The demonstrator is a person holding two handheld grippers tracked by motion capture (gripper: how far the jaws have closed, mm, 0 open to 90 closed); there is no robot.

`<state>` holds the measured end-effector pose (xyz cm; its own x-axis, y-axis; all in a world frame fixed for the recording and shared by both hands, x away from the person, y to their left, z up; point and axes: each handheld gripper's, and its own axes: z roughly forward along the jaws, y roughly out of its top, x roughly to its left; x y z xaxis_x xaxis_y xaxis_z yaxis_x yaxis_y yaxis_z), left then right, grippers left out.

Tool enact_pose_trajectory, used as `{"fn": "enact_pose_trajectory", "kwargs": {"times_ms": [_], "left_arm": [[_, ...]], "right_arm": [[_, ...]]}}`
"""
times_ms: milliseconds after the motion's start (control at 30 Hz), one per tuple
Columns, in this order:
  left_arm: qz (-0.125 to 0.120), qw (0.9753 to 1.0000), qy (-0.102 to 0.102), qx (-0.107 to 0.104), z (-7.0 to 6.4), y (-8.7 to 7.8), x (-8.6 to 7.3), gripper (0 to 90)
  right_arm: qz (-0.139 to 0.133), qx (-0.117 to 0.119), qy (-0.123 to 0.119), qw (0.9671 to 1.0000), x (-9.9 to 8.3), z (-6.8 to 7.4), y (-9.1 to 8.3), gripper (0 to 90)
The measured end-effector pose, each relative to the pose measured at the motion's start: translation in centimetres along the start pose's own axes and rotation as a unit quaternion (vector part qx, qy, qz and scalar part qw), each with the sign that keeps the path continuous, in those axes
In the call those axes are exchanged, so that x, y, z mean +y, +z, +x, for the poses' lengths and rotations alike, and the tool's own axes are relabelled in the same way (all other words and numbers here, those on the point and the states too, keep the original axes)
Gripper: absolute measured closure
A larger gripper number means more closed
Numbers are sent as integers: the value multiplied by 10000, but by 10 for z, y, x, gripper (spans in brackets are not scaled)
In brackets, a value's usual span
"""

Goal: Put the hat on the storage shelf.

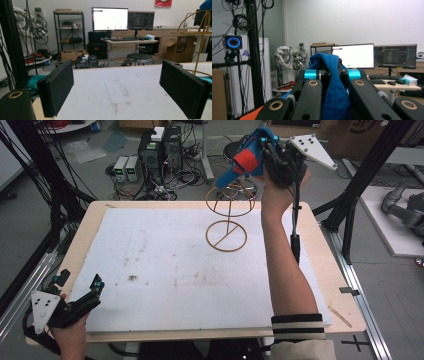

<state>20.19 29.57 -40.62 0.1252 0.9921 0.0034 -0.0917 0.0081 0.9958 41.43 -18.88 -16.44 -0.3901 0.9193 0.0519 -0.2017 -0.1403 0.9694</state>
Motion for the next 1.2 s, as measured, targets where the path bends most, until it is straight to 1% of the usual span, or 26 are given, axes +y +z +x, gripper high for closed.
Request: {"fn": "enact_pose_trajectory", "kwargs": {"times_ms": [33,100,133,167,267,300,333,433,467,500,533,567,633,667,700,733,800,833,867,1000,1033,1067,1100,1133,1200], "left_arm": [[25,10000,15,7,1,-1,0,125],[18,10000,3,32,2,-3,0,125],[34,10000,16,42,4,-4,0,125],[18,10000,4,61,4,-5,-1,125],[25,10000,19,84,6,-7,0,125],[24,10000,16,94,7,-8,0,125],[23,9999,28,98,7,-9,0,125],[14,9999,25,117,8,-11,0,125],[15,9999,30,138,8,-12,0,125],[20,9999,30,126,9,-12,1,125],[21,9999,37,137,9,-12,1,125],[16,9999,37,136,9,-12,0,125],[7,9999,39,122,8,-12,1,125],[8,9999,38,120,8,-12,1,125],[10,9999,41,118,8,-12,1,125],[22,9999,45,115,8,-12,1,125],[32,9999,43,115,8,-11,0,125],[46,9999,59,112,8,-11,0,125],[44,9999,58,108,8,-11,0,125],[33,9999,56,108,7,-11,0,125],[28,9999,49,111,7,-11,0,125],[21,9999,48,106,7,-11,0,125],[24,9999,54,115,8,-12,0,125],[11,9999,37,114,8,-11,0,126],[36,9999,37,113,8,-11,0,126]], "right_arm": [[0,0,0,10000,0,0,0,876],[54,27,4,10000,-6,2,7,875],[54,27,4,10000,-6,2,7,875],[114,34,10,9999,-10,3,11,873],[187,53,10,9998,-14,5,15,870],[275,81,2,9996,-19,7,18,867],[275,81,2,9996,-19,7,18,867],[437,113,-108,9989,-26,13,23,865],[436,131,-163,9988,-30,14,23,864],[436,131,-163,9988,-30,14,23,864],[450,153,-141,9988,-34,14,22,865],[555,99,-47,9984,-45,11,22,865],[639,65,90,9979,-57,7,21,865],[639,65,90,9979,-57,7,21,865],[735,30,142,9972,-62,5,21,865],[720,31,176,9972,-72,3,19,867],[768,13,220,9968,-75,2,19,866],[898,-1,178,9958,-80,2,21,866],[892,13,129,9959,-81,4,21,865],[914,41,139,9957,-86,6,23,861],[983,24,125,9951,-89,5,24,858],[1110,-24,132,9937,-96,5,25,853],[1110,-24,132,9937,-96,5,25,853],[1212,-40,92,9926,-103,5,26,851],[1313,-36,-4,9913,-107,6,27,842]]}}
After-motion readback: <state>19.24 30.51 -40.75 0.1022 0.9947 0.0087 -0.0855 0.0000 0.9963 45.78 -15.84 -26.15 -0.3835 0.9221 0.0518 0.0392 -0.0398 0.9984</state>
